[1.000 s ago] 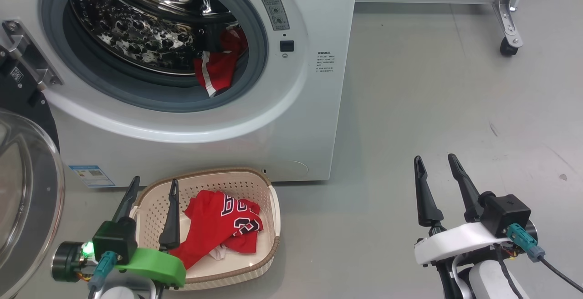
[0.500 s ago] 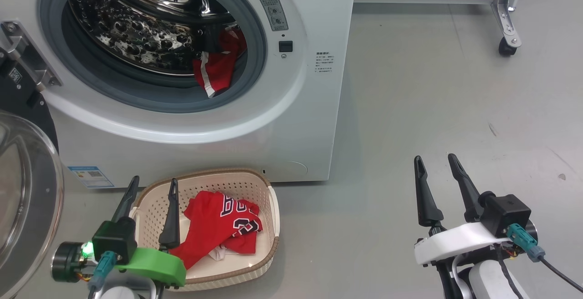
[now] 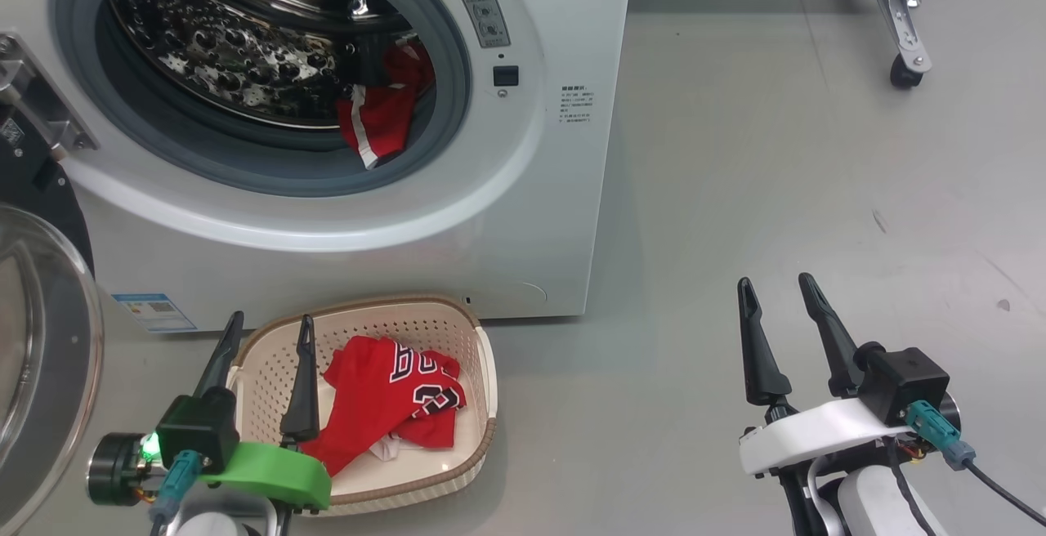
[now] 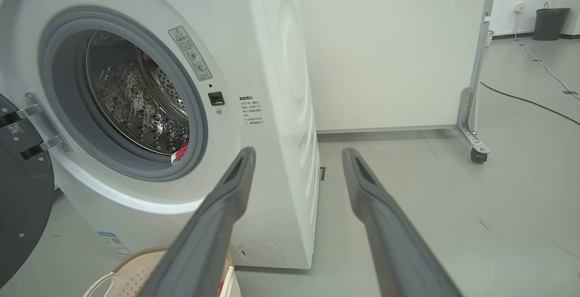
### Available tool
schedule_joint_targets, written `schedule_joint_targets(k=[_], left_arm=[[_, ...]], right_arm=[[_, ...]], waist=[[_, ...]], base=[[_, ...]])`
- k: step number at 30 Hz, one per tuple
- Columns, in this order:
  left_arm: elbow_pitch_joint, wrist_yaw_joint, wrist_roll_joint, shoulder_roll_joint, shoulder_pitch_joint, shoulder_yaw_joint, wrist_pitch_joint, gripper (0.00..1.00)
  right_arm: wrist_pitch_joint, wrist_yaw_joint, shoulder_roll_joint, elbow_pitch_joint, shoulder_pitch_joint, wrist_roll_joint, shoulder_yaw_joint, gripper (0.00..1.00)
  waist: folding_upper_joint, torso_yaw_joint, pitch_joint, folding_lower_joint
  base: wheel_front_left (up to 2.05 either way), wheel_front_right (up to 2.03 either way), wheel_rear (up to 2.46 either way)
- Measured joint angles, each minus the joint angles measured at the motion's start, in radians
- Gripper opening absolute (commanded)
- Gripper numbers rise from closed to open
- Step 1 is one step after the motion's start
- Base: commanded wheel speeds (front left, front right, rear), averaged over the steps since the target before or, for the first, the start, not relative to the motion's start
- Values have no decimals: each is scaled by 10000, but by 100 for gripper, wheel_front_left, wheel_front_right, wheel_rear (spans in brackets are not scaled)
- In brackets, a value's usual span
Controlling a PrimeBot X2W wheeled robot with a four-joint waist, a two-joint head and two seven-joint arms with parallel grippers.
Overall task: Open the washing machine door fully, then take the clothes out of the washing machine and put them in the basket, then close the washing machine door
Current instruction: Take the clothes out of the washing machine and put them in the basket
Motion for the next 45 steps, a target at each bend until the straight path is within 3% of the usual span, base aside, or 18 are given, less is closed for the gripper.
schedule_joint_targets(k=[12, 23, 45], left_arm=[[-479, 56, -117, 44, -141, 362, 0, 100], [-840, 107, -244, 322, -1490, 662, 274, 100], [558, 134, -1243, 1237, -6089, 1649, 3162, 100]], right_arm=[[0, -4, -2, -245, -32, -29, 73, 100], [0, -4, -2, -493, -332, -215, 174, 100], [0, -2, -2, -926, -1469, 180, 790, 100]], waist=[[0, -234, 921, 0], [0, -603, 2180, 0], [0, -1937, 4482, 1]], base=[[0, 0, 0], [0, 0, 0], [0, 0, 0]])
